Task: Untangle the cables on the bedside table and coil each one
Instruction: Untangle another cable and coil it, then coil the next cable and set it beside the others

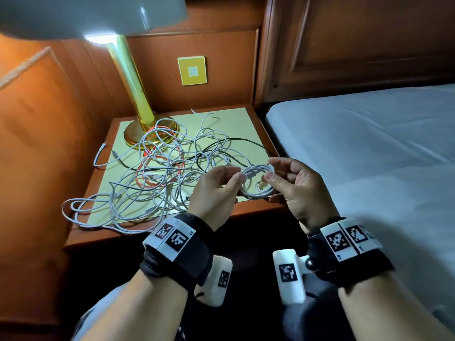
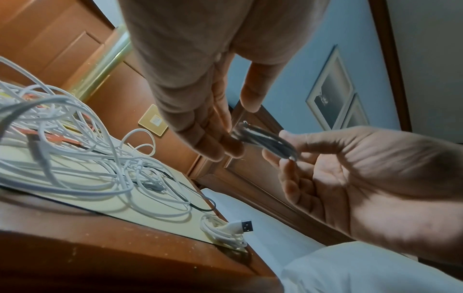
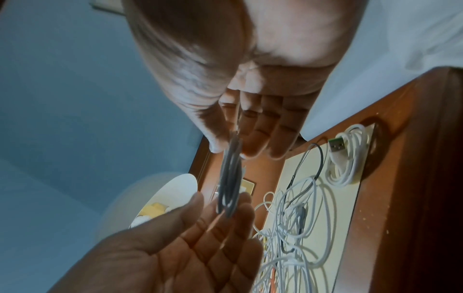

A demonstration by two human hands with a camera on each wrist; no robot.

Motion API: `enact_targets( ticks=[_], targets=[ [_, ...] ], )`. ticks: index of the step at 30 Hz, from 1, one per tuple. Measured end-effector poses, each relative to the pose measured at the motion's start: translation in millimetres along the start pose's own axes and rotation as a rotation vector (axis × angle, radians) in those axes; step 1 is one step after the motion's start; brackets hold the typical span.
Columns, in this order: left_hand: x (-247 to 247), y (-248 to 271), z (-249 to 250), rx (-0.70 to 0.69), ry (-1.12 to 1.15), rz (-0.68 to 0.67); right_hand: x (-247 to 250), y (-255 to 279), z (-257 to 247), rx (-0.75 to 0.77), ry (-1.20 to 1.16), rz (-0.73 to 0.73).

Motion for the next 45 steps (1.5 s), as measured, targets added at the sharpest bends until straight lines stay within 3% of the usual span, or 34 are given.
enact_targets(
  ticks=[6, 16, 22, 32, 39, 45],
  targets=[
    [-3.5, -28.2, -6.7, 0.05, -0.173, -0.031, 35.0, -20.0, 0.7, 0.011, -0.037, 0.161],
    [-24.7, -72.2, -32.0, 0.208, -0.597, -0.317, 99.2, -74.1, 45.5, -0.194, -0.011, 0.479],
    [-24.9, -98.1, -25.9, 0.22, -0.603, -0.269, 100.5, -93.3, 64.3, -0.266, -0.09, 0.457],
    [-32.9, -121.2, -28.0, 0.254, -0.653, -0.3, 89.8, -117.8, 80.3, -0.296, 0.04, 0.366],
    [-29.3, -125.6, -30.8, 0.289, -0.584, -0.276, 65.3, -127.4, 72.9, -0.324, 0.101, 0.222],
    [-21.5, -123.0, -26.9, 0.29, -0.558, -0.245, 49.2, -132.6, 69.1, -0.272, 0.372, 0.181]
  ],
)
Point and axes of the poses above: each hand's wrist, its own y-axis away from the middle knuckle, its own x-axis out of the back of the hand, z = x × y, the point moved 3 cm from there along -y, towards the middle knuckle, and after that the axes turned 6 degrees about -z, right-handed, at the moved point
